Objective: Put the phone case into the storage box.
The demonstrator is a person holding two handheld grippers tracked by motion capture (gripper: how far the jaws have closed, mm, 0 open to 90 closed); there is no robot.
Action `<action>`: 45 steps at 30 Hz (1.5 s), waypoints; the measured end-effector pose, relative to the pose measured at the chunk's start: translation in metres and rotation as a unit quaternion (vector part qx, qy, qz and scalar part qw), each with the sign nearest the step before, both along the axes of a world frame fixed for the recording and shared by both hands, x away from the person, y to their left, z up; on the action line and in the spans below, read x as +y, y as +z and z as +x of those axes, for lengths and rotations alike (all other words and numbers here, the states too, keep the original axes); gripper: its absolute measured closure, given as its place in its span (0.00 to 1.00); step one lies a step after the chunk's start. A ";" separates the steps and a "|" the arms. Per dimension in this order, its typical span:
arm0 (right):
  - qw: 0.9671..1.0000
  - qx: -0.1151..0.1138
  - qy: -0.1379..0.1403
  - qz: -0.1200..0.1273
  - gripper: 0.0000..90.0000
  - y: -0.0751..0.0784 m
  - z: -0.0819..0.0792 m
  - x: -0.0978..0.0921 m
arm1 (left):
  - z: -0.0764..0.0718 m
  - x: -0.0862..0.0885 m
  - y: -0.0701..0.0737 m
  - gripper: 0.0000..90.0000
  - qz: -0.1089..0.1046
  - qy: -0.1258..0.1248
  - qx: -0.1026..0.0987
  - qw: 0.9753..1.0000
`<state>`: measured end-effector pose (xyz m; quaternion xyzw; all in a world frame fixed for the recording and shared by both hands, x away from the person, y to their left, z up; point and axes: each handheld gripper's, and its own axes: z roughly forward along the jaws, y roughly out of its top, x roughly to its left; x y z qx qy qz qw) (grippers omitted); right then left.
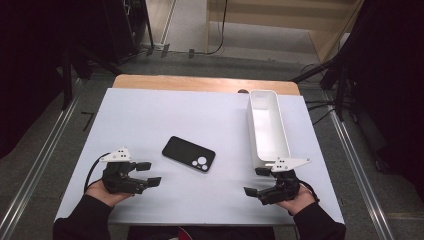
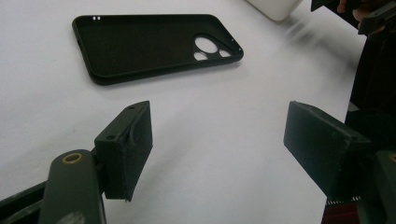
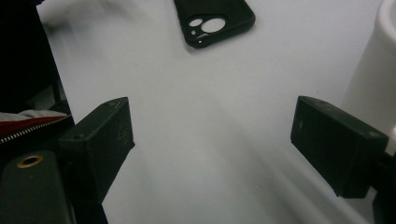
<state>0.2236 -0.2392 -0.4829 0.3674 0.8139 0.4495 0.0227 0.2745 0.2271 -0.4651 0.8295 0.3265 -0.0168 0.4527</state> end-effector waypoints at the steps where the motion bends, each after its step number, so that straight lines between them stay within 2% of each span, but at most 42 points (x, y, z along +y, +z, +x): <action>1: 1.000 -0.001 0.000 -0.001 0.13 0.000 0.000 0.000 | 0.001 0.000 0.001 0.26 0.001 0.001 0.000 1.000; 6: 1.000 0.001 0.000 -0.001 0.13 0.000 0.000 0.000 | 0.004 0.000 0.003 0.29 0.006 0.006 -0.001 1.000; 10: 1.000 0.001 0.000 0.000 0.13 0.000 0.000 0.000 | 0.007 -0.001 0.006 0.29 0.001 0.005 -0.006 1.000; 15: 1.000 0.000 0.001 -0.001 0.13 0.000 0.000 -0.001 | 0.014 -0.003 0.007 0.29 -0.003 0.009 0.002 1.000; 20: 1.000 0.001 0.000 0.000 0.13 0.000 0.000 -0.001 | 0.020 -0.007 0.009 0.29 0.006 0.006 0.002 1.000; 23: 1.000 0.003 0.001 0.000 0.13 0.000 0.000 0.000 | 0.023 -0.009 0.012 0.29 0.012 0.001 -0.010 1.000; 29: 1.000 0.003 -0.001 0.000 0.13 0.000 0.001 -0.001 | 0.033 -0.014 0.013 0.28 0.011 0.000 -0.010 1.000; 38: 1.000 -0.001 0.000 0.000 0.13 0.000 0.001 -0.001 | 0.050 -0.019 0.012 0.29 0.011 0.004 -0.022 1.000; 45: 1.000 -0.004 0.001 0.000 0.13 0.000 0.001 -0.001 | 0.063 -0.027 0.012 0.29 0.021 0.002 -0.021 1.000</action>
